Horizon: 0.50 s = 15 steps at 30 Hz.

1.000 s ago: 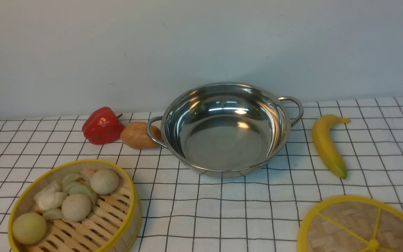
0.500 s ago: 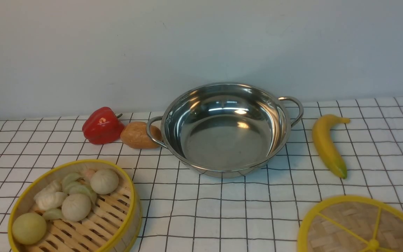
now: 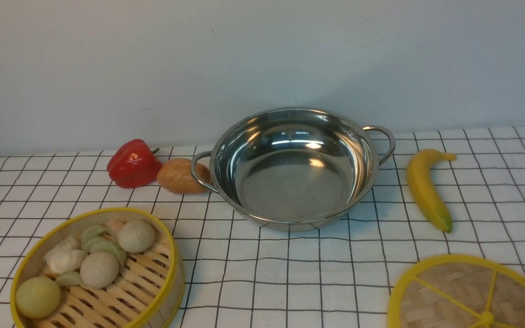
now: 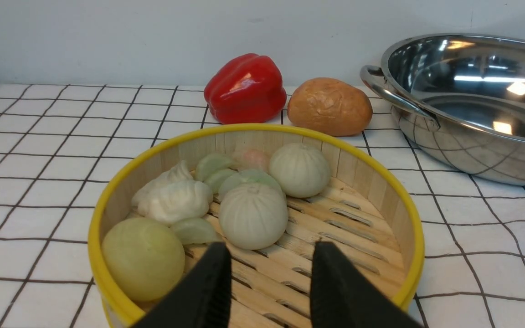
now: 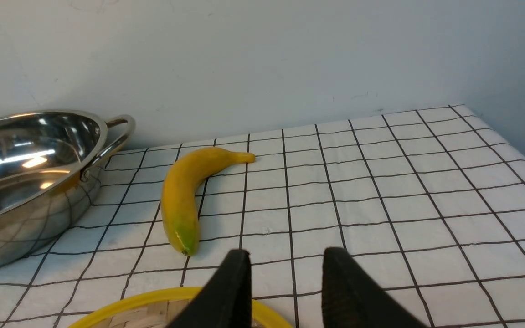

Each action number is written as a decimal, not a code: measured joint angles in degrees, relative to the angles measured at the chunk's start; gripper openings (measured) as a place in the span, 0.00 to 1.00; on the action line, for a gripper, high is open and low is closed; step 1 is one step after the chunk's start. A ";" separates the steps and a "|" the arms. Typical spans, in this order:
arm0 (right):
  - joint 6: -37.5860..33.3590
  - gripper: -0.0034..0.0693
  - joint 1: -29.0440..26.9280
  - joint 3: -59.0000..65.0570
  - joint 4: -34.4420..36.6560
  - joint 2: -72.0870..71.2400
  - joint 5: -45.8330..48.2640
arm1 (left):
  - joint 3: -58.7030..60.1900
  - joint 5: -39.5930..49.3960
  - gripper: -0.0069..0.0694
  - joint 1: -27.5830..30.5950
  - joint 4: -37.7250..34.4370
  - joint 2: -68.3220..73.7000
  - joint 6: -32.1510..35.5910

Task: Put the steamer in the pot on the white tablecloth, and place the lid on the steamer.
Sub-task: 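Grasp the rim of the steamer basket holding the buns with the left gripper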

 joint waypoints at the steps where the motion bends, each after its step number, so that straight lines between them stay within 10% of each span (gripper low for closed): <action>1: 0.00 0.38 0.00 0.00 0.00 0.00 0.00 | 0.00 -0.53 0.41 0.00 -0.28 0.00 -0.20; 15: 0.00 0.38 0.00 0.00 0.00 0.00 0.00 | 0.00 -12.80 0.41 0.00 -14.19 0.00 -10.13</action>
